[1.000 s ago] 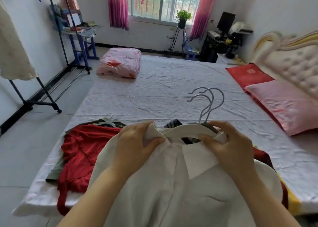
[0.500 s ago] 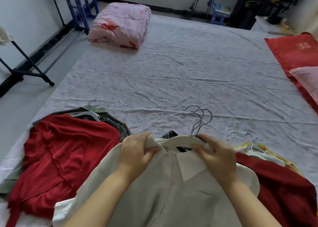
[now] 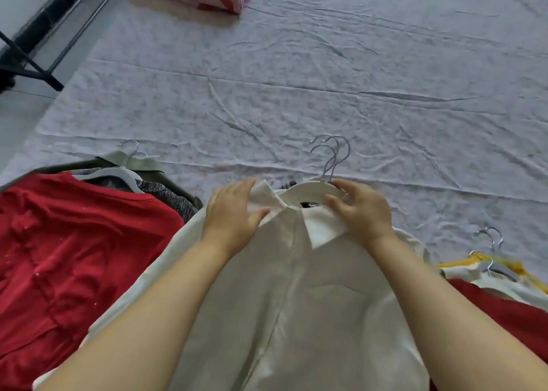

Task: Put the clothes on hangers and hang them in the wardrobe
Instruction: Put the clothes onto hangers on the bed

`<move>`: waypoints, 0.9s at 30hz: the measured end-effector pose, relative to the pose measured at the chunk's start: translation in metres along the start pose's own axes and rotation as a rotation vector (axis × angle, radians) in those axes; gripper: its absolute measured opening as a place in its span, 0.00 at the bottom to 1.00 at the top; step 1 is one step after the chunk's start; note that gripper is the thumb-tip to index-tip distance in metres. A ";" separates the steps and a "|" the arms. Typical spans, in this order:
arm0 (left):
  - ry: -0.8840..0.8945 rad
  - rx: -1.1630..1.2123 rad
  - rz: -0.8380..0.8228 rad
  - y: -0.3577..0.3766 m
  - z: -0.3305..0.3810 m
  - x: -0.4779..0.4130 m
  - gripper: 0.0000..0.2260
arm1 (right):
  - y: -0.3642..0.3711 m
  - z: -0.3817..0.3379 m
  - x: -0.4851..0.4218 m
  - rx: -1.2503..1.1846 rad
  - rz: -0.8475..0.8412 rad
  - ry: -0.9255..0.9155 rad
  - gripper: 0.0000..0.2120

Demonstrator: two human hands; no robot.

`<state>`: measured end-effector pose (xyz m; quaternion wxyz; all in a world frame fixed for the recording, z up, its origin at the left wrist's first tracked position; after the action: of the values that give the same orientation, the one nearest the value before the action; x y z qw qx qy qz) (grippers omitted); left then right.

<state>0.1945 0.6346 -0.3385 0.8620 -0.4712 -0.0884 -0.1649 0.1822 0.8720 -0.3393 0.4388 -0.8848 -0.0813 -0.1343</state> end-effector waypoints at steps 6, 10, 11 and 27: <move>-0.062 -0.050 -0.112 0.042 -0.034 0.013 0.23 | 0.082 0.034 -0.004 -0.014 -0.245 0.141 0.21; -0.063 -0.047 -0.141 0.051 -0.042 0.032 0.23 | 0.105 0.035 0.033 -0.040 -0.254 0.134 0.18; -0.077 -0.057 -0.153 0.052 -0.044 0.037 0.23 | 0.106 0.034 0.041 -0.050 -0.242 0.130 0.18; 0.024 -0.066 -0.177 0.003 -0.048 0.149 0.20 | 0.107 -0.042 0.176 -0.057 -0.182 0.167 0.17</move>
<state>0.3339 0.5662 -0.3208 0.8290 -0.4878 -0.1137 -0.2489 0.3710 0.7792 -0.3412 0.4046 -0.8716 -0.1204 -0.2492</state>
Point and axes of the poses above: each hand's wrist, its own x-axis away from the middle knuckle, its own y-axis out of the palm, z = x × y, the point moved 10 cm from there along -x, towards the middle knuckle, and after that the axes turned 14 degrees about -z, right-handed, at the moved point
